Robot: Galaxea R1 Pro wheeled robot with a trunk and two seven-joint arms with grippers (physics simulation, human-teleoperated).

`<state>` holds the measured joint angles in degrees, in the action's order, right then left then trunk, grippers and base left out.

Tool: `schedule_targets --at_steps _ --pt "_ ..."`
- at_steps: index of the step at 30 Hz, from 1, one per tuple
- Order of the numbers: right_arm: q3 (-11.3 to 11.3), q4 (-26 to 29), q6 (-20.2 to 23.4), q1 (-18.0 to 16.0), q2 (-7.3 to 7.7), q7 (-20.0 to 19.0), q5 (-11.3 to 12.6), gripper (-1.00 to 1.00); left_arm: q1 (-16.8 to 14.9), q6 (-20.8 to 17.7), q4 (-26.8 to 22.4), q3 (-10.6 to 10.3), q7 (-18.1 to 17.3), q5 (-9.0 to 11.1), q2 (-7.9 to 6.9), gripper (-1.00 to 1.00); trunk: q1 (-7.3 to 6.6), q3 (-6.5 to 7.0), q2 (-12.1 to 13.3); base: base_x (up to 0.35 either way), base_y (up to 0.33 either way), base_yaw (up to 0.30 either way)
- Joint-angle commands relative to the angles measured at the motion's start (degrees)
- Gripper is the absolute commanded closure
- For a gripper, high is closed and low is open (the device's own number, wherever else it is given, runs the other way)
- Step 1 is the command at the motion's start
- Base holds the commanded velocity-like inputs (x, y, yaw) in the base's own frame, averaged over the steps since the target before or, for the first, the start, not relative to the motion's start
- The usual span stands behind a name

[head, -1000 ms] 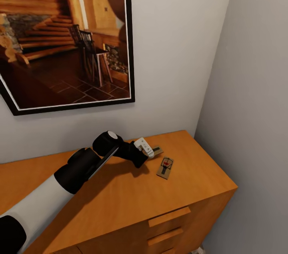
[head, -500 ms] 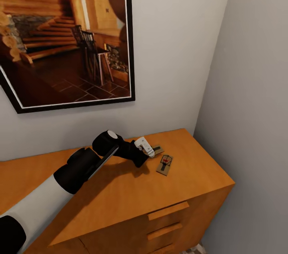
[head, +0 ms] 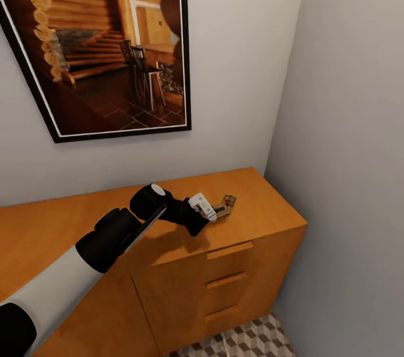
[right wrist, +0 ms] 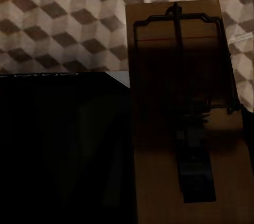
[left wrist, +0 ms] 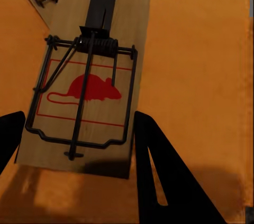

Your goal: Take the four mousetraps from the cabinet in the bathroom and place them on the bathroom floor. Make sure all four end up on the same floor surface, and ensure that at least two of them are either under or directly next to the same bathroom sink.

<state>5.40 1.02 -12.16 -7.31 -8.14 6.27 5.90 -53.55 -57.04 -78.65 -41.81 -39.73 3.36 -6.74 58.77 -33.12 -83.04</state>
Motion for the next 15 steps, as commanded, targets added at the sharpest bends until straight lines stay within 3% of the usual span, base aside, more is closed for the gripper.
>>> schedule_targets --at_steps 1,15 --pt "0.49 -0.06 -0.23 -0.04 -0.02 0.06 0.69 1.0 -0.07 -0.27 -0.05 -0.09 0.09 0.16 -0.04 1.0 -0.04 -0.06 -0.04 -0.332 0.0 0.0" --pt "0.49 -0.06 -0.25 -0.05 -0.04 0.06 0.69 1.0 -0.07 -0.21 0.17 -0.28 0.09 0.2 0.09 1.0 -0.04 -0.06 -0.04 -0.332 0.0 0.0"
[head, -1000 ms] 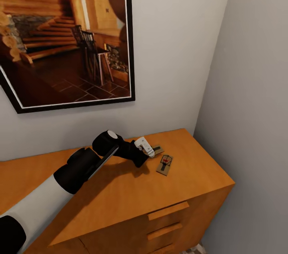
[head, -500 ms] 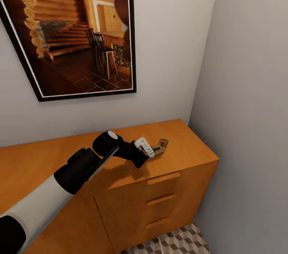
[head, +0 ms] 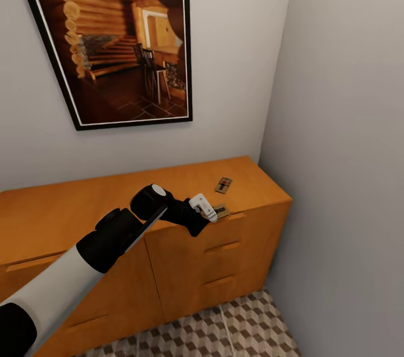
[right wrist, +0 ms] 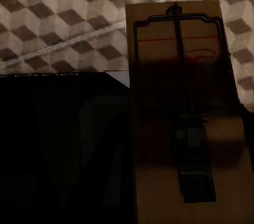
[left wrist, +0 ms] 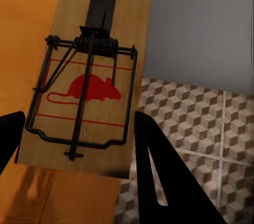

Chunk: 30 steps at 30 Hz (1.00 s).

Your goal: Take the four mousetraps from the cabinet in the bathroom and place them on the bathroom floor. Make sure all four end up on the same floor surface, and ensure that at least two of them are either under or directly next to the same bathroom sink.

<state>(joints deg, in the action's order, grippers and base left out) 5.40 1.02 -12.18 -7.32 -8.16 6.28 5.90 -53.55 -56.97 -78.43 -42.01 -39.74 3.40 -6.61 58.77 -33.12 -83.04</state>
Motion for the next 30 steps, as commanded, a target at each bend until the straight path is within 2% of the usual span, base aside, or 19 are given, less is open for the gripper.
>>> schedule_targets --at_steps 1,18,26,30 --pt "0.49 -0.05 -0.24 -0.04 -0.02 0.05 0.69 1.0 -0.07 -0.28 -0.03 -0.08 0.1 0.17 -0.04 1.0 -0.04 -0.06 -0.03 -0.332 0.0 0.0" --pt "0.49 -0.05 -0.3 -0.04 0.11 0.05 0.69 1.0 -0.07 -0.23 1.03 -0.51 0.1 0.2 0.02 1.0 -0.04 -0.06 -0.03 -0.304 0.0 0.0" --pt "0.42 0.03 -1.01 -0.03 0.25 0.05 0.67 1.0 -0.07 -0.08 4.55 -4.52 0.36 0.19 -0.05 1.0 -0.04 -0.06 -0.03 -0.033 0.0 0.0" --pt "0.41 0.1 -2.39 -0.02 0.32 0.08 0.62 1.0 0.35 2.12 10.49 -7.73 4.67 0.27 0.99 1.0 -0.04 -0.06 -0.03 -0.003 0.0 0.0"
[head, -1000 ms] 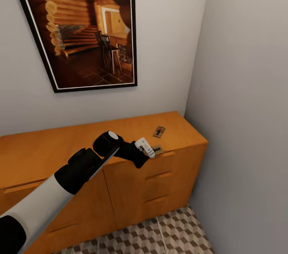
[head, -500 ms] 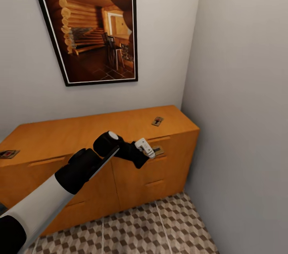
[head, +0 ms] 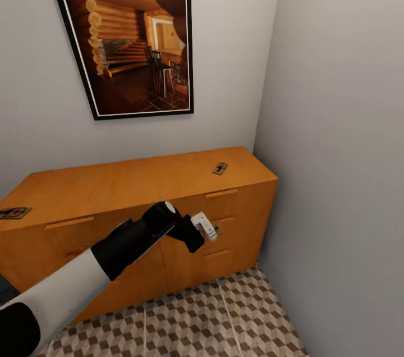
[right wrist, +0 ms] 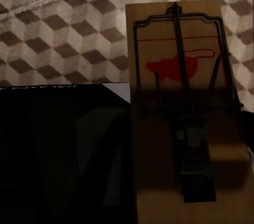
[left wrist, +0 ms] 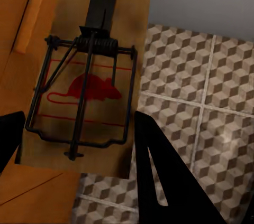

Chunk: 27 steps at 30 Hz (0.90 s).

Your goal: Take the four mousetraps from the cabinet in the bathroom and place them on the bathroom floor. Make sure all four end up on the same floor surface, and ensure that at least two of them are either under or directly next to the same bathroom sink.

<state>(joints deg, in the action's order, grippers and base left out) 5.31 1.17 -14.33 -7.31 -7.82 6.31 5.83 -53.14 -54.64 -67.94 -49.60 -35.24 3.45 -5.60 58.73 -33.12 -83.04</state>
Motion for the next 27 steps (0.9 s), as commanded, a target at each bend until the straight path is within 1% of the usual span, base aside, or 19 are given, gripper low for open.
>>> schedule_targets --at_steps 1,2,4,5,8,9,11,12,13,14,16,17,18,19,21,23,24,26,27 --pt "0.49 -0.04 -0.58 -0.02 -0.01 0.07 0.68 1.0 0.62 1.53 2.05 -1.13 1.97 0.26 0.47 1.0 0.0 -0.05 -0.03 0.0 0.0 0.0" --pt "0.49 -0.04 -0.73 -0.01 -0.01 0.08 0.68 1.0 1.07 2.55 3.09 -1.58 2.89 0.29 0.7 1.0 0.0 -0.05 -0.03 0.0 0.0 0.0" --pt "0.49 0.02 -1.07 -0.02 0.0 0.09 0.68 1.0 3.16 6.84 7.11 -2.84 6.31 0.39 1.66 1.0 0.0 -0.05 -0.03 0.0 0.0 0.0" --pt "0.49 0.03 -1.12 -0.03 0.02 0.1 0.68 1.0 3.75 7.8 8.1 -3.03 7.12 0.42 1.9 1.0 0.0 -0.05 -0.03 0.0 0.0 0.0" --pt "0.49 0.11 -1.27 -0.03 0.02 0.14 0.67 1.0 7.39 12.41 14.34 -3.56 11.54 0.48 3.14 1.0 0.0 -0.05 -0.03 0.0 0.0 0.0" --pt "0.49 0.12 -1.29 -0.04 0.02 0.15 0.67 1.0 8.01 13.22 15.44 -3.6 12.18 0.48 3.26 1.0 0.0 -0.05 -0.03 0.0 0.0 0.0" --pt "0.49 0.13 -1.46 -0.02 0.01 0.18 0.72 1.0 10.46 17.82 20.26 -3.69 14.42 0.55 3.61 1.0 0.0 -0.05 -0.03 0.0 0.0 0.0" --pt "0.49 0.14 -1.55 -0.01 0.01 0.18 0.73 1.0 11.03 19.33 21.59 -3.7 14.93 0.55 3.65 1.0 0.0 -0.05 -0.03 0.0 0.0 0.0" --pt "0.49 0.16 -1.94 -0.01 0.0 0.19 0.74 1.0 12.57 24.4 25.7 -3.73 16.49 0.63 3.75 1.0 0.0 -0.05 -0.03 0.0 0.0 0.0" --pt "0.49 0.17 -2.1 -0.02 0.0 0.19 0.75 1.0 13.04 26.17 27.08 -3.73 17.02 0.68 3.76 1.0 0.0 -0.05 -0.03 0.0 0.0 0.0" --pt "0.49 0.21 -2.84 0.0 0.0 0.19 0.76 1.0 14.91 32.72 32.48 -3.74 19.01 0.78 3.81 1.0 0.0 -0.05 -0.03 0.0 0.0 0.0" --pt "0.49 0.22 -3.04 0.0 0.0 0.19 0.76 1.0 15.4 34.13 33.81 -3.74 19.53 0.8 3.82 1.0 0.0 -0.05 -0.03 0.0 0.0 0.0" --pt "0.49 0.22 -3.44 -0.01 0.0 0.22 0.76 1.0 16.38 36.7 36.35 -3.75 20.67 0.82 3.83 1.0 0.0 -0.05 -0.03 0.0 0.0 0.0" --pt "0.49 0.24 -3.61 0.0 0.0 0.23 0.76 1.0 16.82 37.91 37.57 -3.75 21.3 0.82 3.83 1.0 0.0 -0.05 -0.03 0.0 0.0 0.0" --pt "0.45 0.55 -4.13 -0.03 0.06 0.26 0.74 1.0 18.29 42.59 42.28 -3.72 24.01 0.86 3.84 1.0 0.0 -0.05 -0.03 0.0 0.0 0.0" --pt "0.41 0.82 -4.42 -0.01 0.44 0.28 0.75 1.0 19.73 47.54 46.54 -3.69 26.24 0.91 3.84 1.0 0.0 -0.05 -0.03 0.0 0.0 0.0" --pt "0.41 0.86 -4.47 -0.02 0.56 0.28 0.74 1.0 20.17 48.8 47.5 -3.68 26.65 0.91 3.84 1.0 0.0 -0.05 -0.03 0.0 0.0 0.0" --pt "0.4 1.03 -4.63 -0.04 1.0 0.28 0.68 1.0 22.12 53.48 50.81 -3.65 27.62 0.98 3.84 1.0 0.0 -0.05 -0.03 0.0 0.0 0.0" --pt "0.4 1.08 -4.67 -0.05 1.06 0.26 0.66 1.0 22.57 54.48 51.5 -3.62 27.76 0.99 3.82 1.0 0.0 -0.05 -0.03 0.0 0.0 0.0"
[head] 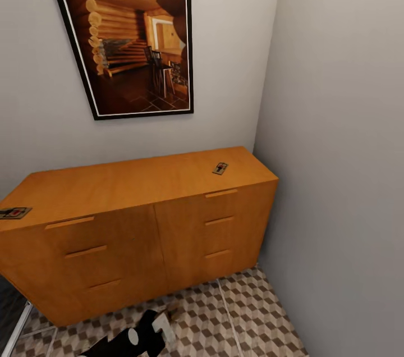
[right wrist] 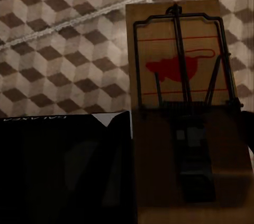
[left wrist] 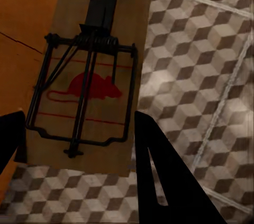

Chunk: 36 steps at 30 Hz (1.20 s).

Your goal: Take the four mousetraps from the cabinet in the bathroom and place them on the bathroom floor. Make sure all four end up on the same floor surface, and ensure that at least two of them are either under or directly next to the same bathroom sink.

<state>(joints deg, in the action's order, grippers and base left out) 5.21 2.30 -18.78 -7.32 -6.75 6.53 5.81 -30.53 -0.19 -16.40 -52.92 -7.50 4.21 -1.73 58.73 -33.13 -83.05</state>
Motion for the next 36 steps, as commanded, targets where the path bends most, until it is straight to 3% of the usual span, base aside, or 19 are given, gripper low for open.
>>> schedule_targets --at_steps 1,3,6,8,11,15,19,21,24,26,30,33,36 --pt "0.5 0.07 -0.38 -0.04 0.11 0.02 0.64 1.0 0.8 1.75 1.16 -0.23 0.21 0.33 -0.09 1.0 0.0 -0.05 -0.03 0.0 0.0 0.0" --pt "0.5 0.43 -1.03 -0.02 0.22 0.0 0.58 1.0 1.97 3.58 2.69 -0.12 0.38 1.01 -0.2 1.0 0.0 -0.05 -0.03 0.0 0.0 0.0" --pt "0.56 1.04 -3.09 -0.02 0.29 -0.02 0.45 1.0 3.77 6.17 4.8 -0.03 0.52 4.61 -0.36 1.0 0.0 -0.05 -0.03 0.0 0.0 0.0" --pt "0.62 1.25 -4.46 0.0 0.42 -0.02 0.38 1.0 4.59 8.38 5.99 -0.01 0.91 8.48 -0.41 1.0 0.0 -0.05 -0.03 0.0 0.0 0.0" --pt "0.66 1.78 -6.32 0.02 1.24 -0.01 0.24 1.0 6.19 14.03 8.93 -0.04 4.34 16.8 -0.45 1.0 0.0 -0.05 -0.03 0.0 0.0 0.0" --pt "0.74 6.31 -6.45 0.03 1.6 0.32 -0.85 1.0 7.89 21.22 11.01 -0.01 7.69 21.43 -0.46 1.0 0.0 -0.05 -0.03 0.0 0.0 0.0" --pt "0.76 11.62 -3.38 0.01 1.78 1.77 -2.51 1.0 9.14 30.76 14.63 0.0 8.75 23.36 -0.22 1.0 0.0 -0.05 -0.03 0.0 0.0 0.0" --pt "0.76 13.45 -0.66 -0.04 1.8 2.89 -3.47 1.0 9.33 33.42 16.45 0.02 8.91 24.54 -0.13 1.0 0.0 -0.05 -0.03 0.0 0.0 0.0" --pt "0.72 16.48 3.57 -0.17 1.82 4.06 -5.85 1.0 9.51 35.7 18.18 0.07 9.03 29.48 -0.1 1.0 0.0 -0.05 -0.03 0.0 0.0 0.0" --pt "0.69 19.21 5.18 -0.21 1.82 4.4 -8.08 1.0 9.57 36.38 18.86 0.07 9.01 35.49 -0.16 1.0 0.0 -0.05 -0.03 0.0 0.0 0.0" --pt "0.68 22.99 6.15 -0.23 1.83 4.58 -10.83 1.0 9.63 39.36 19.86 0.06 8.96 43.75 -0.6 1.0 0.0 -0.05 -0.03 0.0 0.0 0.0" --pt "0.68 24.46 6.37 -0.28 1.83 4.64 -11.48 1.0 10.27 45.16 20.33 0.08 9.06 47.04 -1.52 1.0 0.0 -0.05 -0.03 0.0 0.0 0.0" --pt "0.68 25.98 7.11 -0.65 1.83 4.78 -11.74 1.0 11.48 48.03 20.49 0.04 9.08 49.89 -1.91 1.0 0.0 -0.05 -0.03 0.0 0.0 0.0"
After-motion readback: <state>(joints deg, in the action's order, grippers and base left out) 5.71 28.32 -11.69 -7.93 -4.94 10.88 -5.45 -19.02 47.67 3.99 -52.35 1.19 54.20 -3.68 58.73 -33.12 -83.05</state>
